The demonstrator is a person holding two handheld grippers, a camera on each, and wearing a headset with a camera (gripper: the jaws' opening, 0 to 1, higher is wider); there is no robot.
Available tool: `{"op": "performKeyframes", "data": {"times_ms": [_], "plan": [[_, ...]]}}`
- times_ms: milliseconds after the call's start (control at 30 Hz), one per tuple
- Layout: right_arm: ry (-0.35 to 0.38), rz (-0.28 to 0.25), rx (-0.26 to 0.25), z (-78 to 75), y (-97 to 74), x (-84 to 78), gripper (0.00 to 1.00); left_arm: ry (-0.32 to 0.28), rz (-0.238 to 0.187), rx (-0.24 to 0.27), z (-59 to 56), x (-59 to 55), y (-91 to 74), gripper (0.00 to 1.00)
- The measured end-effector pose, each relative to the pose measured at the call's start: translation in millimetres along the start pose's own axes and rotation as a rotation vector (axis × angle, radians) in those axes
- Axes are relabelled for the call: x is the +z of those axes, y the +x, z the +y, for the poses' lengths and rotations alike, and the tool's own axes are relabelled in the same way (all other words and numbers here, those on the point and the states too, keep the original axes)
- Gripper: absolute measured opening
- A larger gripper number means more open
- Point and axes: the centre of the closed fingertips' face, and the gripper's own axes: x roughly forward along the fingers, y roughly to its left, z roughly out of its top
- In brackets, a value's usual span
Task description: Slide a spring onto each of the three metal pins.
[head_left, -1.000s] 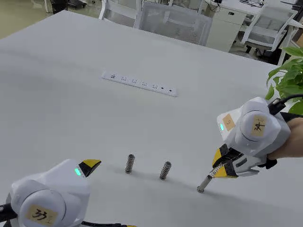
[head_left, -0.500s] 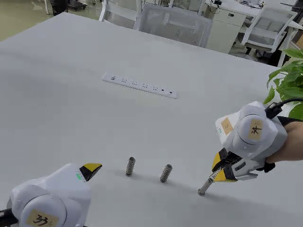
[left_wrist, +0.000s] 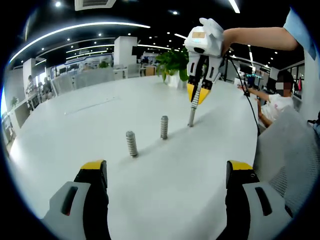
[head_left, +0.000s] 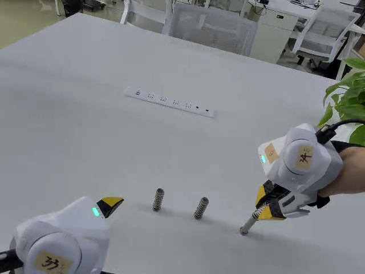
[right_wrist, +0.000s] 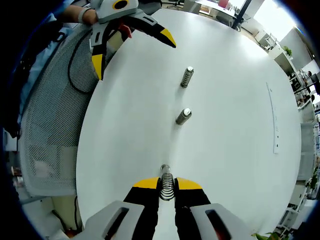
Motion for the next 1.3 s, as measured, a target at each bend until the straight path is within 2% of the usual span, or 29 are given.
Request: {"op": "performKeyframes", "data": {"times_ms": [667,1300], "plan": [[0.004,0.028,0.034,-0.9,30.1,-1.1,0.08,-0.013,0.003,0.003,3.3,-2.0,-0.5,0.98],[0.028,0.025,0.024,-1.0,52.3,-4.8,0.08,-0.014,0.006,0.0,3.6,-3.1,-0.3,0.97]]}}
